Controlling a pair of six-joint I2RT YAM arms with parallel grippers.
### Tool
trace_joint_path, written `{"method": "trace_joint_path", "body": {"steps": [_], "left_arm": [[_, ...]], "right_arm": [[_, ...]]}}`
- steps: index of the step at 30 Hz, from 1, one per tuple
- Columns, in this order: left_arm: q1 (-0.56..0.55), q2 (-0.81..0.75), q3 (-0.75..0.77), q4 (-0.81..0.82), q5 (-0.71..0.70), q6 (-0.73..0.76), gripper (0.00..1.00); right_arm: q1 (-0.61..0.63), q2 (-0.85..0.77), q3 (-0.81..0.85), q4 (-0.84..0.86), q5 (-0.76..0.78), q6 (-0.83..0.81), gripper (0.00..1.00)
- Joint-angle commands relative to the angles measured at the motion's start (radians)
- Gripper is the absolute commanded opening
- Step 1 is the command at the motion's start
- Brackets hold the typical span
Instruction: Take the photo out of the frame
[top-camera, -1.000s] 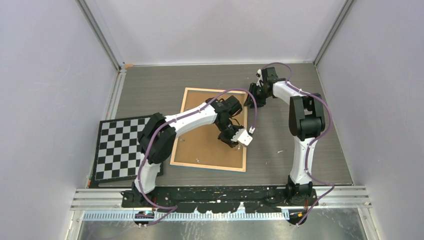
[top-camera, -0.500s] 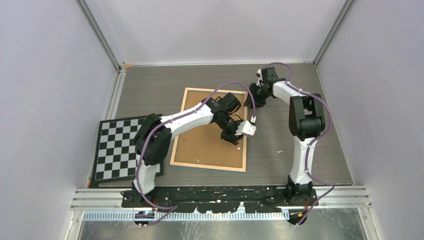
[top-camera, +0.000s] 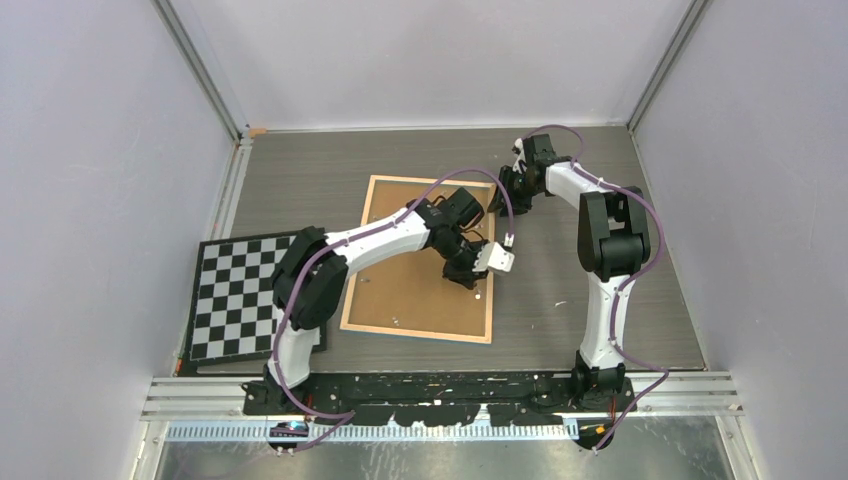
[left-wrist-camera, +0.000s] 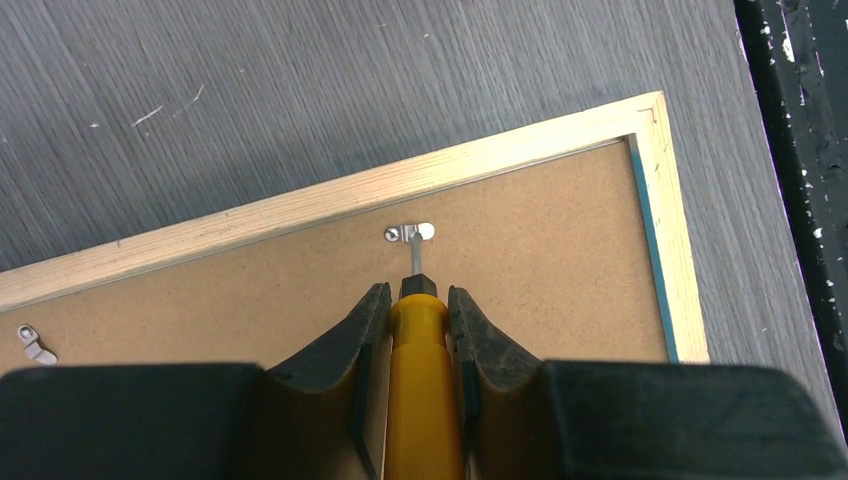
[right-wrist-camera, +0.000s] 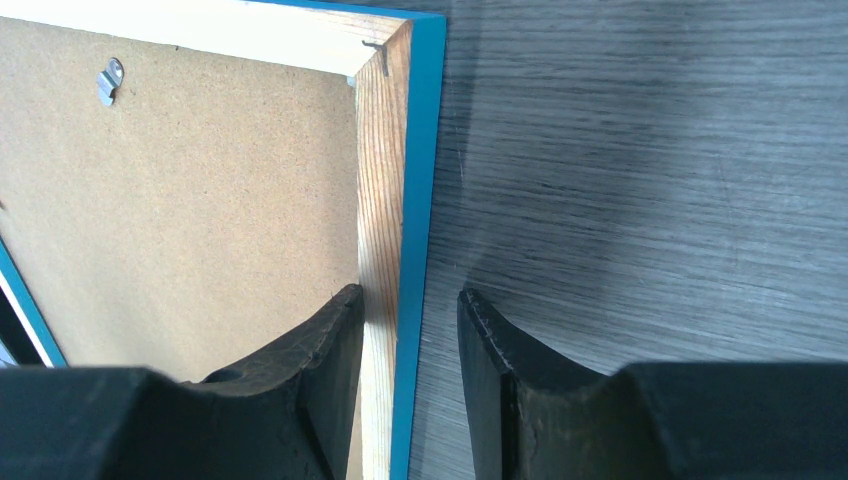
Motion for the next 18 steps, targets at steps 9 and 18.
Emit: {"method": "trace_joint_path", "body": {"steps": [9,18], "left_arm": [[-0.01,-0.035,-0.011,-0.031,0.015,0.073,0.0],[-0.03,-0.008,0.022,0.011,0.036,-0.039,0.0]], "right_arm": [[0.017,0.063,-0.017,-0.099,0.087,-0.027,0.44],[0.018,0.064,-0.018,-0.099,0.085,-0.026,0.44]]}}
